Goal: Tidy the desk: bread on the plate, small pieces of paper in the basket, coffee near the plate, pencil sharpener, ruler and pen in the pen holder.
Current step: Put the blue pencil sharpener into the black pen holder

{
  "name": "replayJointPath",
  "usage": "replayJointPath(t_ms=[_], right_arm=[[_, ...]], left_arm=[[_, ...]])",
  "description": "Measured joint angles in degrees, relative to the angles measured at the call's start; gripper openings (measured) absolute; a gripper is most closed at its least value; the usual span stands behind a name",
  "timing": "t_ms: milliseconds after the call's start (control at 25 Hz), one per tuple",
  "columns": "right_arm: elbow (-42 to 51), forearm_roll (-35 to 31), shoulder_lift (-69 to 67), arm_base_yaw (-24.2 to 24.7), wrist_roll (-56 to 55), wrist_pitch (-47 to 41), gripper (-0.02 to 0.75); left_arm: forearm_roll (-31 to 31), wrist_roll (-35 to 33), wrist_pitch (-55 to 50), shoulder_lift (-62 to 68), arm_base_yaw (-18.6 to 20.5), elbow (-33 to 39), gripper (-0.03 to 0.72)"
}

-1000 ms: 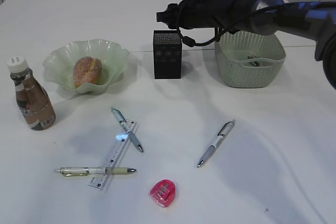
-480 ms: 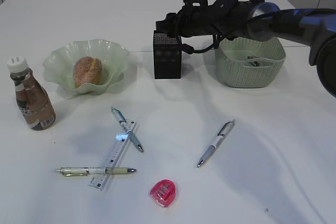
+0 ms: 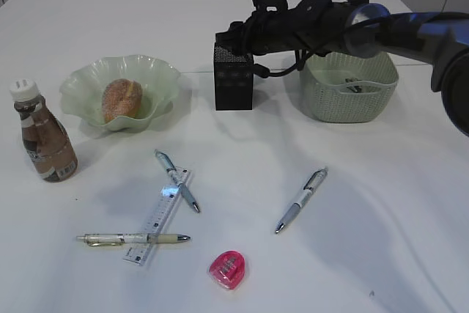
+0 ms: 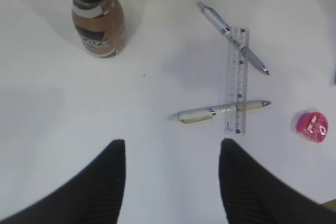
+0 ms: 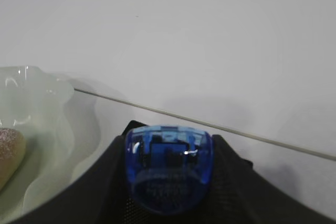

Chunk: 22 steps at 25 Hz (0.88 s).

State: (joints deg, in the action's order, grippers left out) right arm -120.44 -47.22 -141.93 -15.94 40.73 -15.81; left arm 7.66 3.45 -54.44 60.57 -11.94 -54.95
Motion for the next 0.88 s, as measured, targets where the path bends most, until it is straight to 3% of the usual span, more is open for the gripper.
replayJointPath(t_ms=[880], right_arm=[[-0.28,0.0,-0.93,-0.12,0.13,-1.84,0.34]], left_arm=[[-0.81,0.0,0.03,0.0,0.0,0.0,0.394]])
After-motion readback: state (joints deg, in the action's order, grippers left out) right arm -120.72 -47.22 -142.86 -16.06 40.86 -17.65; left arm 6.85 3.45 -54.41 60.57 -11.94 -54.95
